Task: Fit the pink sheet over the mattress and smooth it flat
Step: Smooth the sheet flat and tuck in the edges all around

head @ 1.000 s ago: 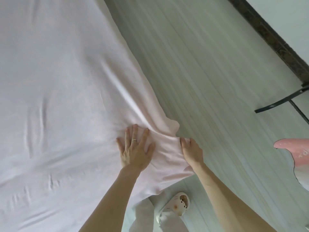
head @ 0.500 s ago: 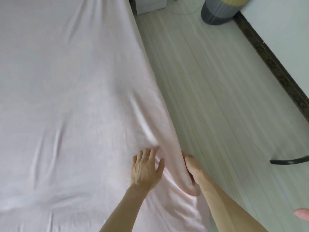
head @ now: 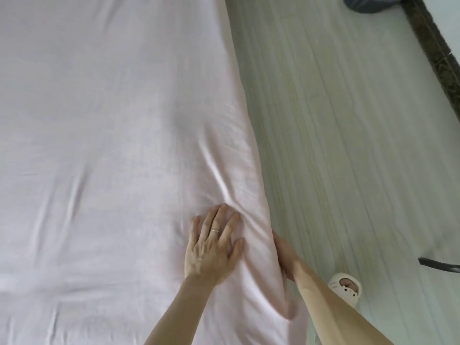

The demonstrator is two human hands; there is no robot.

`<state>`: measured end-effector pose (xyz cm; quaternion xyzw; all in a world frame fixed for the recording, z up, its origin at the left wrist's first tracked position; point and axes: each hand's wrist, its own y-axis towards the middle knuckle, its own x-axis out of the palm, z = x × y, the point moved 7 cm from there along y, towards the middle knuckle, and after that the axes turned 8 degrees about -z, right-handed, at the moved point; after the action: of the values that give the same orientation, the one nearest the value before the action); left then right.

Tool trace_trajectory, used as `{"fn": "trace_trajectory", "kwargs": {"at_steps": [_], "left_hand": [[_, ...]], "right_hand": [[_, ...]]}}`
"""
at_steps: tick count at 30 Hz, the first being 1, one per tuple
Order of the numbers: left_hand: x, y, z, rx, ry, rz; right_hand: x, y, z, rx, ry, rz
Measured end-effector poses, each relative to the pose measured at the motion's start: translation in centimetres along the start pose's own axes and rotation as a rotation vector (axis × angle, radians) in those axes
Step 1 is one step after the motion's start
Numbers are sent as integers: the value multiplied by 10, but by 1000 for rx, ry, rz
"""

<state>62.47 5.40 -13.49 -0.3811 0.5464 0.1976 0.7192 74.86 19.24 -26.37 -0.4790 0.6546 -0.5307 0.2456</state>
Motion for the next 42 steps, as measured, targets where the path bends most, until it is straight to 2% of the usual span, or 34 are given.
{"fn": "trace_trajectory", "kwargs": {"at_steps": [3, 5, 10, 13, 17, 25, 29, 31, 35, 42], "left_hand": [[-1, -3, 5, -66, 13, 8], [0, -2, 17, -153, -10, 20], [5, -9, 58, -511, -190, 51], [10, -18, 100, -550, -222, 65], [21, -32, 143, -398, -142, 92], [16, -20, 91, -372, -69, 196], [13, 0, 69, -387, -28, 170], [21, 3, 63, -408, -33, 163], [27, 6, 62, -402, -65, 144], [24, 5, 58, -404, -111, 137]], "right_hand": [[-26, -2, -18, -25, -265, 211], [-42, -9, -35, -54, -382, 288], [-96, -49, -67, -116, -561, 410], [-111, -57, -71, -205, -702, 389], [-123, -44, -58, -240, -754, 423], [-137, 32, -15, -269, -732, 408], [-100, 60, -14, -297, -691, 437], [-65, 89, -14, -329, -651, 357], [-35, 129, 10, -273, -468, 196], [-43, 64, 31, -167, -106, -40]]}}
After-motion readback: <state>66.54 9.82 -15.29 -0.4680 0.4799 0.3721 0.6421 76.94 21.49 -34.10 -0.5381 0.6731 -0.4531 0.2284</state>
